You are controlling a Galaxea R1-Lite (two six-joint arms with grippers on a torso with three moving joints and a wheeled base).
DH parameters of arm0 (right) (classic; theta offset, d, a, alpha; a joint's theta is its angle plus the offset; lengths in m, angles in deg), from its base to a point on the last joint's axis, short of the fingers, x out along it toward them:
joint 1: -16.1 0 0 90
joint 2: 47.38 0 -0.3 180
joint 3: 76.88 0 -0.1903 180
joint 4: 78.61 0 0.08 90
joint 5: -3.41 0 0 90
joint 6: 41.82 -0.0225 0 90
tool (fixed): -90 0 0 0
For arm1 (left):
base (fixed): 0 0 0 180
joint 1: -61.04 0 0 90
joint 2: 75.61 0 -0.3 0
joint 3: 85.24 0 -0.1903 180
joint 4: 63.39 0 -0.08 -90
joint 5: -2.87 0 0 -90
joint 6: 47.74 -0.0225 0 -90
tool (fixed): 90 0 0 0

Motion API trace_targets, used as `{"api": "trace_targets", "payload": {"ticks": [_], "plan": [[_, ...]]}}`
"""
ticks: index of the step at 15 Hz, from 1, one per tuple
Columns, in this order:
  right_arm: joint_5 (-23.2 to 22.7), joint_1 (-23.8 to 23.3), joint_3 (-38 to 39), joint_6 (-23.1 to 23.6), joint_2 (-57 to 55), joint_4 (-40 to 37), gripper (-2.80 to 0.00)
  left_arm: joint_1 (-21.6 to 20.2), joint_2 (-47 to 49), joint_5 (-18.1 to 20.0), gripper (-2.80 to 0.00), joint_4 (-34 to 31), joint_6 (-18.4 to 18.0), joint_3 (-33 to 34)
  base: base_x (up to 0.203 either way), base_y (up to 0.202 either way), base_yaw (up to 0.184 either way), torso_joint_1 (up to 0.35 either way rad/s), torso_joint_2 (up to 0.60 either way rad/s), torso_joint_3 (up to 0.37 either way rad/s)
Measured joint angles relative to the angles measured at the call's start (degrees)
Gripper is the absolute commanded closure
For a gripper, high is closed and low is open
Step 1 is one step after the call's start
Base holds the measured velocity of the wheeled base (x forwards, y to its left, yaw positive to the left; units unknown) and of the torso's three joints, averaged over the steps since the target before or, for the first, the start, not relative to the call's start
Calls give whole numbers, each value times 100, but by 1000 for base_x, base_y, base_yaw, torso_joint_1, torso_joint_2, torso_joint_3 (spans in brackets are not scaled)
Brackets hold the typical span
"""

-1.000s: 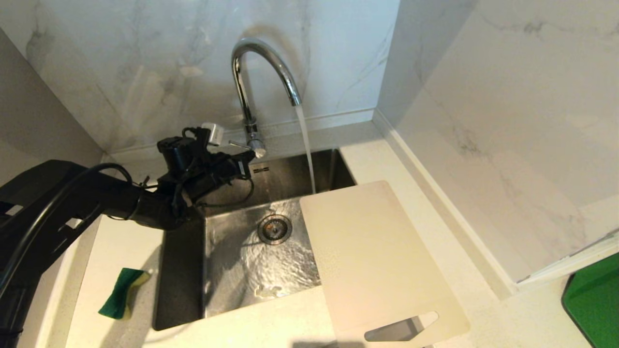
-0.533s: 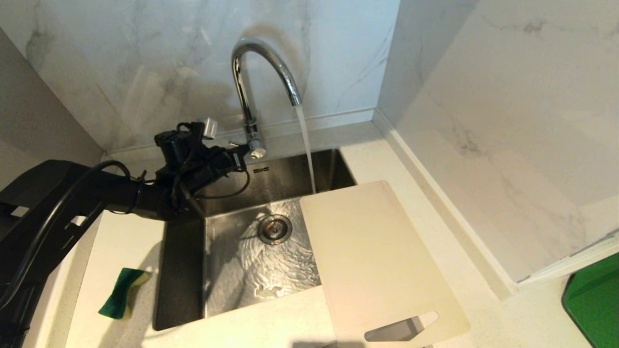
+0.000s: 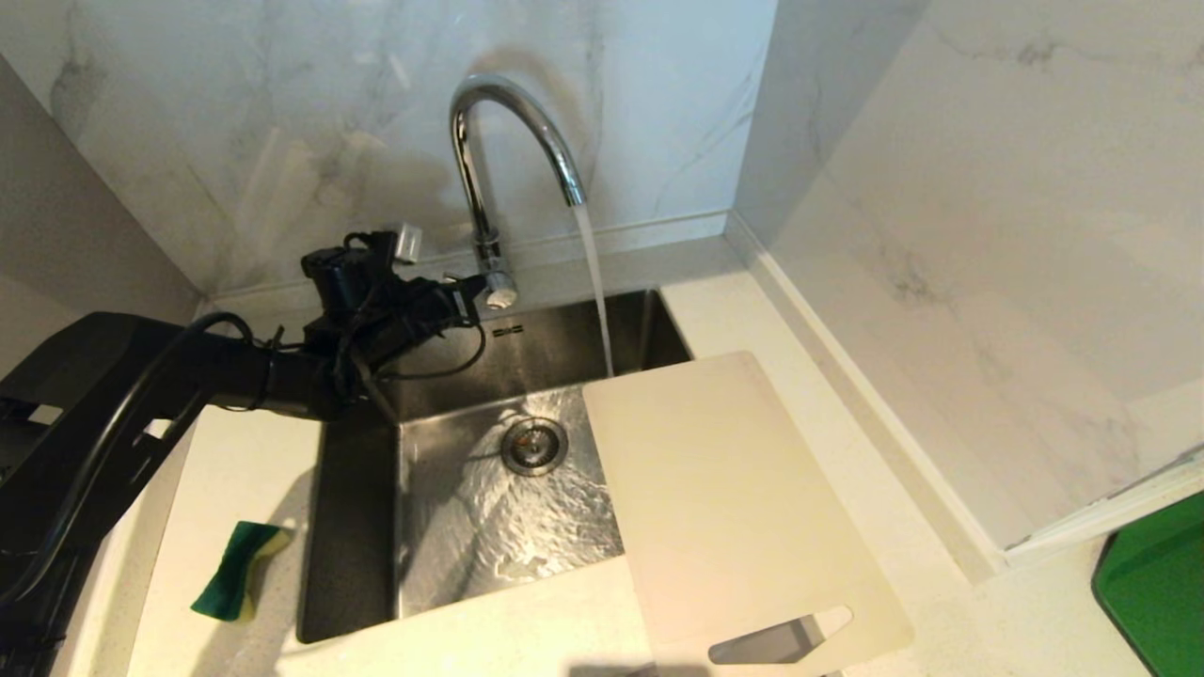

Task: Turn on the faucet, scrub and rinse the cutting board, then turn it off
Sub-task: Turn off the tap

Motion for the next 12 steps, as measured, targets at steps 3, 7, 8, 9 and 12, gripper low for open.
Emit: {"api": "trace_targets", "payload": {"ticks": [3,7,8,9,12], "plan": [[2,0,0,2,0,0,0,-23,114,-82,0,-102,0,-175,0,0,0,0,0,0],[0,0,0,1,0,0,0,-65,282,-174,0,-249,0,-455,0,0,0,0,0,0],[0,0,0,0,0,0,0,-76,313,-179,0,-255,-1,-507,0,0,0,0,0,0],[0,0,0,2,0,0,0,-78,334,-185,0,-282,-2,-542,0,0,0,0,0,0],[0,0,0,4,0,0,0,-91,358,-196,0,-311,1,-586,0,0,0,0,0,0]]}}
